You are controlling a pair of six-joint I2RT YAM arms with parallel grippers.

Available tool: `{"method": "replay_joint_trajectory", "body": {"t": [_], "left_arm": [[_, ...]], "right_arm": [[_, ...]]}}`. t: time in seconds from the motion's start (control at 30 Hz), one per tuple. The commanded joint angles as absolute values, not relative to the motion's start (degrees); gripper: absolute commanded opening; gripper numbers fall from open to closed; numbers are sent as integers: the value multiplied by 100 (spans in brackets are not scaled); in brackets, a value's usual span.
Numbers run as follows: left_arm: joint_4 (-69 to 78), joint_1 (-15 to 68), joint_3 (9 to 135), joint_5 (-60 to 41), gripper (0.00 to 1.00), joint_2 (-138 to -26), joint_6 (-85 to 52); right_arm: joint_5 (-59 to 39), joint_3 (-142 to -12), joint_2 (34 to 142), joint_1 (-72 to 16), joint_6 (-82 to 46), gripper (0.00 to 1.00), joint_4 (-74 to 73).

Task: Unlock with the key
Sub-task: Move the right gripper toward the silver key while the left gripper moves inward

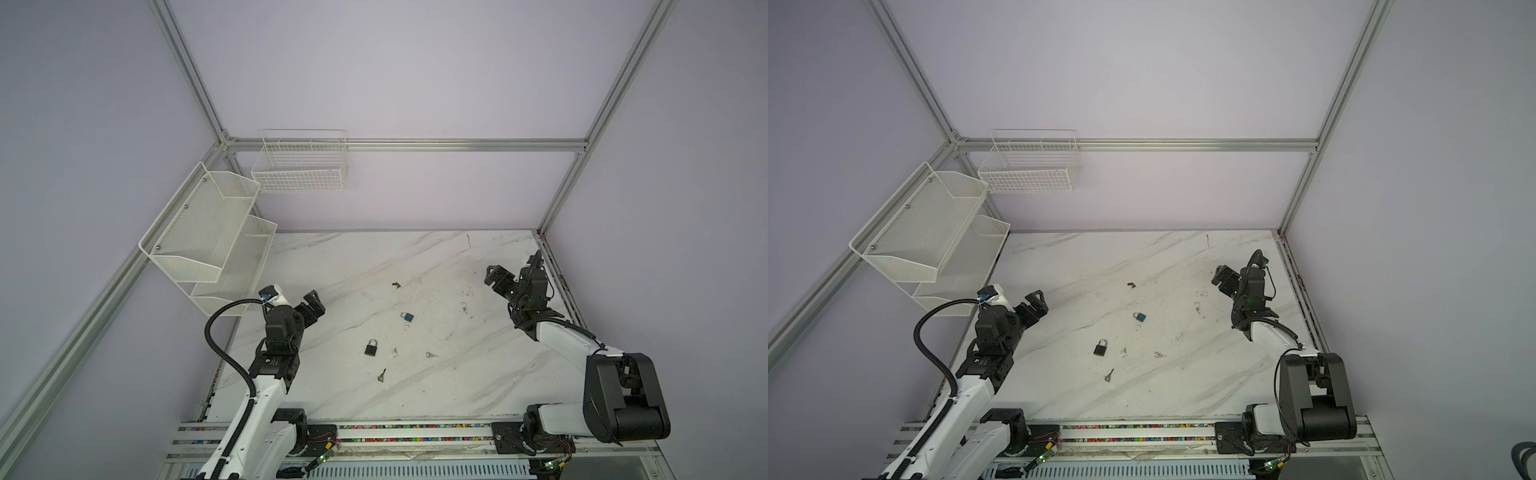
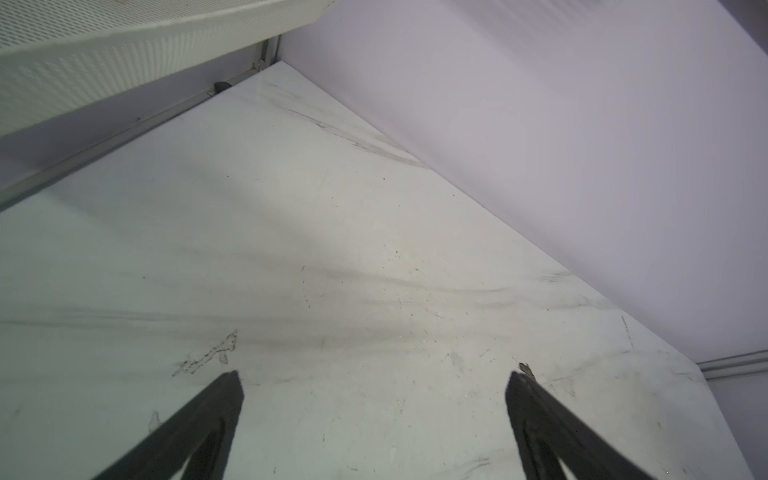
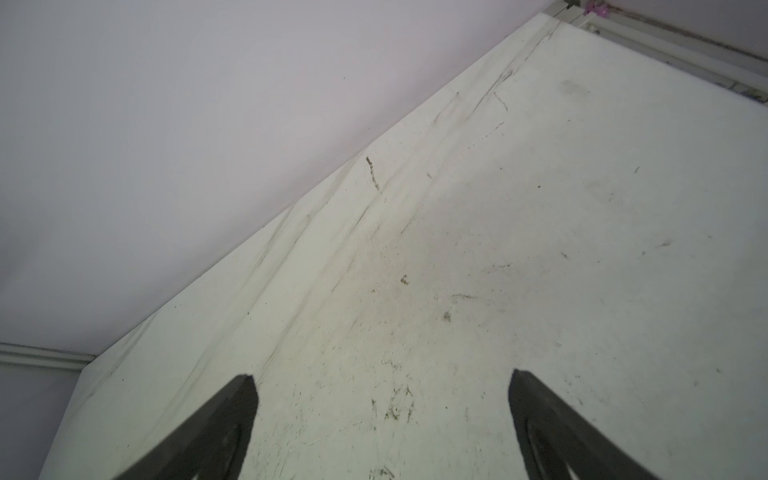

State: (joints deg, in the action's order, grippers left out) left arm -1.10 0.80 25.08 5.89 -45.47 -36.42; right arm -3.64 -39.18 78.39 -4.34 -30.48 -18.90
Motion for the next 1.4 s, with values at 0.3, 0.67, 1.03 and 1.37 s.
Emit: {"method": "replay_joint_trajectory", "body": {"t": [0.3,0.67,1.03,1.37], "left_arm": [[-859,503,2735,-961,100,-3976,-4113],[-1423,1871,2557,-503,100,-3367,-4697],[-1441,3085,2569,193,100,-3502,-5183],[-1399,4092,2551,902,100,-3653,-5493]], "right_arm": [[-834,-4260,7700,-1933,-2887,97,-417],[-429,-4472,8098,-3823,-3330,97,506],[407,-4451,8178,-5374,-4279,97,1054],[626,-4180,8080,-5886,-4921,97,1422]]}}
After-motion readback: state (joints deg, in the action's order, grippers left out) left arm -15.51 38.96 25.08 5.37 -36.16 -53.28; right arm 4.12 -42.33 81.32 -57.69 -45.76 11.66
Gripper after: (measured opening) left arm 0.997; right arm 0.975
